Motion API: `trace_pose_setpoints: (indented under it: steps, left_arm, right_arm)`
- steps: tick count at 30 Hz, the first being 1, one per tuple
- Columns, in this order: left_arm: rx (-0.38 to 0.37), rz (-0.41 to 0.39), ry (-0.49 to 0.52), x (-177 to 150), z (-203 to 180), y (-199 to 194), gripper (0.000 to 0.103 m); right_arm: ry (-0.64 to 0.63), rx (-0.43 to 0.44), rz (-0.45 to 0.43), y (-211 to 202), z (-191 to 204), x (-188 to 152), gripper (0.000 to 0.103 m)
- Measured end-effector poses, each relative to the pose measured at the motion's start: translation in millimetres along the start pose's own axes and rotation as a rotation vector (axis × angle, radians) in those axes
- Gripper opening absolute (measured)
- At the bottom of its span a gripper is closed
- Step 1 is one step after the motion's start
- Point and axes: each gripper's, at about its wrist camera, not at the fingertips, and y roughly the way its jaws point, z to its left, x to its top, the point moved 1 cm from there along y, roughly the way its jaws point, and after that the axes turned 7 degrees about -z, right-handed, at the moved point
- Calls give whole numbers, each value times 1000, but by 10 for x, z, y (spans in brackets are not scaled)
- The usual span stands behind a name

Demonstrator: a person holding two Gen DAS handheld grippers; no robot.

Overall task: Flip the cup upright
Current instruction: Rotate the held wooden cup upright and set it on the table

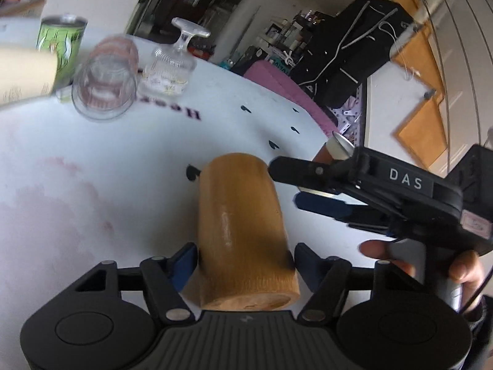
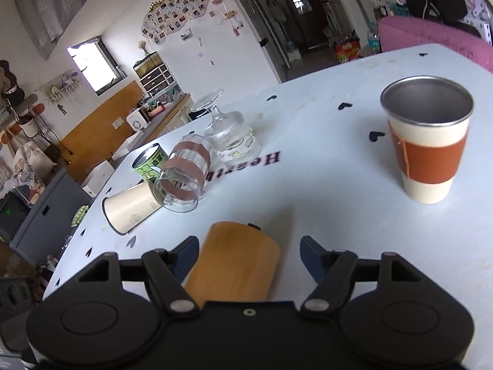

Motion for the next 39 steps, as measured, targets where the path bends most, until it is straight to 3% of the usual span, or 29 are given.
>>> trace_pose_setpoints:
  steps: [7, 13, 22, 27, 33, 39]
  left_arm:
    - [6, -16, 33, -37, -34, -33, 69]
    - [-10, -30, 80, -64, -65, -96, 69]
    - [-49, -112, 306, -306, -325, -177, 68]
    - [-10, -120, 409, -462, -389, -106, 68]
    - [-2, -142, 444, -553, -353, -44, 67]
    - [-11, -170, 453, -580, -326, -60, 69]
  right_arm:
    - [125, 61, 118, 314, -77, -2, 82]
    - [168, 52, 165, 513, -88, -72, 75]
    - [-114, 34, -33, -154, 326, -54, 72]
    - [-275, 19, -111, -521, 533, -183, 71]
    - [-419, -7, -143, -701, 644, -436, 72]
    - [-434, -25, -116, -670, 633, -590, 73]
